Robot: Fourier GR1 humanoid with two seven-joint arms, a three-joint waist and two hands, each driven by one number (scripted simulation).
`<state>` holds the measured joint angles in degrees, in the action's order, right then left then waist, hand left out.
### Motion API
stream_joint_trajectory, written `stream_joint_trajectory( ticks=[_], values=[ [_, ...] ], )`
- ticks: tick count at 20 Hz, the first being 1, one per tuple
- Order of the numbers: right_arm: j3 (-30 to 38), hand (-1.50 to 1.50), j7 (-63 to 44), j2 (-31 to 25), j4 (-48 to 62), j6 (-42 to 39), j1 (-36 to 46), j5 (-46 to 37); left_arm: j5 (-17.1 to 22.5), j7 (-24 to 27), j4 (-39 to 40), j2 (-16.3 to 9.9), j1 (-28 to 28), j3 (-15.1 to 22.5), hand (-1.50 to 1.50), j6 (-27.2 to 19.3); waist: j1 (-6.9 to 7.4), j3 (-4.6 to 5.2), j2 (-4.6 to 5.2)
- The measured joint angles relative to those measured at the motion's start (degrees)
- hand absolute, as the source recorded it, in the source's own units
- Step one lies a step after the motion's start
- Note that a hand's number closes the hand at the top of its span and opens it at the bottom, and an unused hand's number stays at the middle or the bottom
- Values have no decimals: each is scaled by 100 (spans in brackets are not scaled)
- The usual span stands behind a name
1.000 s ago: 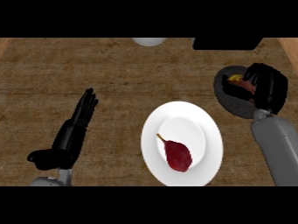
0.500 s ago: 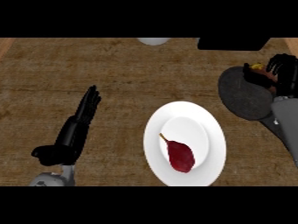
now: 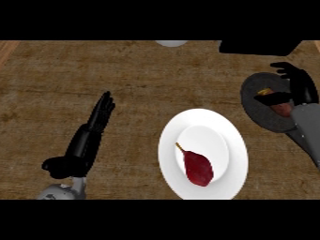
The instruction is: Pick the sweet potato from the plate and place it in the pan
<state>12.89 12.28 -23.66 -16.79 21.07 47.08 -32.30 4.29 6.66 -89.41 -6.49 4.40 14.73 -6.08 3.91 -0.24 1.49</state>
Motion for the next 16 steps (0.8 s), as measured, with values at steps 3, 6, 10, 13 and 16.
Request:
stream_joint_trajectory(
  ticks=[3, 6, 10, 13, 16],
  values=[
    [228, -150, 377, 1, 156, -60, 109, 207, 18, -50, -43, -7, 29, -37, 0, 14, -2, -5, 4],
    [593, -150, 934, 63, 96, -7, 86, 580, 30, -55, -44, -22, 4, -72, 0, 28, -45, -6, -6],
    [1078, -150, 1498, -25, 90, -174, 41, 1080, 53, -51, -55, -31, -36, -136, 0, 36, -114, -1, -32],
    [1382, -150, 1712, -183, 155, -567, 7, 1423, -13, 51, 65, 31, -78, -116, 0, 3, -173, 3, -52],
    [1642, -150, 1996, -423, 222, -1187, -160, 1741, -37, 47, -10, 55, -180, -99, 0, -23, -206, 5, -68]
  ],
)
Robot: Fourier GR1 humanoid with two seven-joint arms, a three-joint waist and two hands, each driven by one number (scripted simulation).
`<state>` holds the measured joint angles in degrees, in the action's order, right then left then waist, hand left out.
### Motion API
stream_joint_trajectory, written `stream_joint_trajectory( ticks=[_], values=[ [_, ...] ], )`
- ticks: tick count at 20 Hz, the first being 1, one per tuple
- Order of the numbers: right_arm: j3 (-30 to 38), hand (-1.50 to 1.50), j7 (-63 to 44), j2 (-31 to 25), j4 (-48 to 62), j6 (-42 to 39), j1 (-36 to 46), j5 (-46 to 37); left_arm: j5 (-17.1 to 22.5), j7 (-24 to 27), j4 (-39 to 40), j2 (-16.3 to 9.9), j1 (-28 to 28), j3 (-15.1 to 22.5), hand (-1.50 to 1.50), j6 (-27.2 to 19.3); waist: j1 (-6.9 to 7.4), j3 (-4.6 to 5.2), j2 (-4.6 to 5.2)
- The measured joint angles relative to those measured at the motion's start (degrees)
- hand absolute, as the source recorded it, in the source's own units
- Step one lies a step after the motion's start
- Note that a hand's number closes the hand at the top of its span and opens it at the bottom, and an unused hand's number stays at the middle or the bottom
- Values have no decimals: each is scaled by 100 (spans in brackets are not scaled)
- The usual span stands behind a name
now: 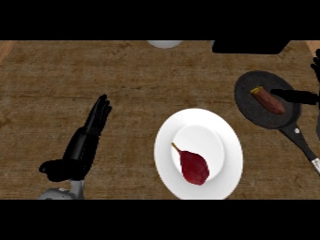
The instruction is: Pick the sweet potato from the plate and place it in the pan
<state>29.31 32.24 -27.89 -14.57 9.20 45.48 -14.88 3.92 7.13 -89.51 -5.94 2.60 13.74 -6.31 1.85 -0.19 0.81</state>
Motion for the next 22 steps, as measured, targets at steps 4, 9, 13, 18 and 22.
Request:
stream_joint_trajectory(
  ticks=[4, 9, 13, 18, 22],
  values=[
    [170, -150, 344, -253, 60, -1086, -336, 305, 4, -34, 8, -2, -10, -59, 0, 3, -71, 5, -30],
    [130, -150, 869, -513, -1, -2154, -834, 441, -13, 67, 78, 2, -37, -140, 0, 47, -116, 8, -50],
    [-33, -150, 1236, -502, -178, -2519, -1218, 451, 2, -62, 82, -5, 59, -246, 0, 116, -137, 12, -62],
    [-207, -150, 1359, -520, -583, -2647, -1655, 555, -88, -81, -54, 29, -85, -276, 0, 172, -157, 16, -75],
    [-338, -150, 1385, -522, -734, -2620, -1816, 595, -135, -39, 67, 93, -13, -369, 0, 213, -157, 16, -74]
  ],
)
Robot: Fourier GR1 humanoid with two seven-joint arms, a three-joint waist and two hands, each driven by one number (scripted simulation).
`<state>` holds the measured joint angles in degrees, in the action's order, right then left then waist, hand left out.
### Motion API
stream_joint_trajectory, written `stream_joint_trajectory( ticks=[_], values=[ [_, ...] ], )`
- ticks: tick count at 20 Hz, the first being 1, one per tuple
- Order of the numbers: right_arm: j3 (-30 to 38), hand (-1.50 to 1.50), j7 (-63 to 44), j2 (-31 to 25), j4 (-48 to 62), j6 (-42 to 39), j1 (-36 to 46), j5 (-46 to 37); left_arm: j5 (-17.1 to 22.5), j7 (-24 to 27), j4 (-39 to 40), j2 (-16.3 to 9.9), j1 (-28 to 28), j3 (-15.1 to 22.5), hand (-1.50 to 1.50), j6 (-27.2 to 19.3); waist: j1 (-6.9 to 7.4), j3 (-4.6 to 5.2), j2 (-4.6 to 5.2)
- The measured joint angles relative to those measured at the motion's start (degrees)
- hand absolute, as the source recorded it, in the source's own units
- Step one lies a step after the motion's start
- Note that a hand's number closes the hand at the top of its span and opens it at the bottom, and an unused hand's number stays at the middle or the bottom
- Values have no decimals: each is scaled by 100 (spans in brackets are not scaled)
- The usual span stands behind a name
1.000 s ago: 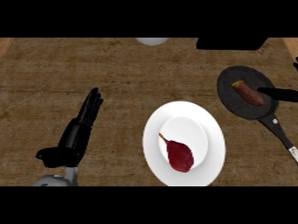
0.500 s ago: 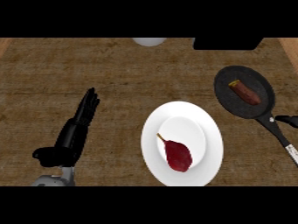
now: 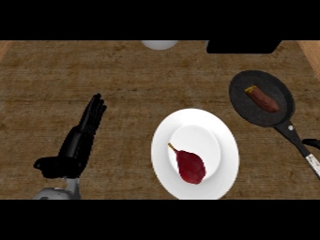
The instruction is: Pick the sweet potato from the plate and place it in the pan
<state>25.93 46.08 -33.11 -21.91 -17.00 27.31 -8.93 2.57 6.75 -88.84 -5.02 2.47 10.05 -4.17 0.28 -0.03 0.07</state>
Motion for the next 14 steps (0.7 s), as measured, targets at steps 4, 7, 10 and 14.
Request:
stream_joint_trajectory(
  ticks=[4, 7, 10, 14],
  values=[
    [-133, -150, -37, 39, -428, -14, -414, 78, -67, -156, -227, 37, -101, 12, 0, -4, -18, 3, -9],
    [-209, -150, -217, 106, -789, 78, -583, 182, -150, -125, -227, 110, -157, 7, 0, -3, -22, 1, -10],
    [-254, -150, -386, 77, -1131, 65, -796, 268, -118, -109, -231, 98, -179, -66, 0, 100, -29, 4, -13],
    [-310, -150, -200, -20, -909, 160, -772, 201, -162, -90, -233, 126, -175, -116, 0, 169, -11, 1, -6]
  ],
)
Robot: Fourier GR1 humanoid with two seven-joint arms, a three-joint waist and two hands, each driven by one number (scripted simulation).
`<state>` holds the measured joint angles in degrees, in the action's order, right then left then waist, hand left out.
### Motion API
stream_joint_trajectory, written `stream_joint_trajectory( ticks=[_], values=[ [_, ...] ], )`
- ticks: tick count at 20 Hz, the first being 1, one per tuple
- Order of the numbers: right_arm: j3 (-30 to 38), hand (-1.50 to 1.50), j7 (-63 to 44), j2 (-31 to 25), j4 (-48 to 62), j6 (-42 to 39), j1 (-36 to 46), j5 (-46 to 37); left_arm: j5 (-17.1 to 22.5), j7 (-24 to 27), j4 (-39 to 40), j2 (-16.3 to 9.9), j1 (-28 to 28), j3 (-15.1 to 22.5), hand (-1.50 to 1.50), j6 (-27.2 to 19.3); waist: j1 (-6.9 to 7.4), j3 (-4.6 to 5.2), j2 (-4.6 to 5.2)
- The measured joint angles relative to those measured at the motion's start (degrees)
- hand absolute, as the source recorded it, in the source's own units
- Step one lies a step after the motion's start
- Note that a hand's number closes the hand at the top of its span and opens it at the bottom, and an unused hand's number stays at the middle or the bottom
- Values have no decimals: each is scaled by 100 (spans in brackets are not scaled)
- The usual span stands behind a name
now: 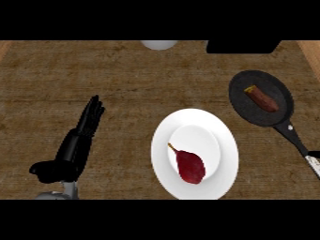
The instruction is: Pick the sweet potato from the plate and place it in the pan
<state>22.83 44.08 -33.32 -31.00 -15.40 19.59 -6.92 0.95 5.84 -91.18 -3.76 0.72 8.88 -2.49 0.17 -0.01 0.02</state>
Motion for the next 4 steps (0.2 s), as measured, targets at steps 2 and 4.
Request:
stream_joint_trajectory(
  ticks=[2, 4],
  values=[
    [-54, -150, -3, 56, -209, 128, -112, -8, -24, 58, 68, 9, -15, -22, 0, 36, -6, 2, -2],
    [-86, -150, -67, 122, -402, 298, -179, -7, 4, 105, 31, -25, -98, -68, 0, 112, -7, 1, -3]
  ],
)
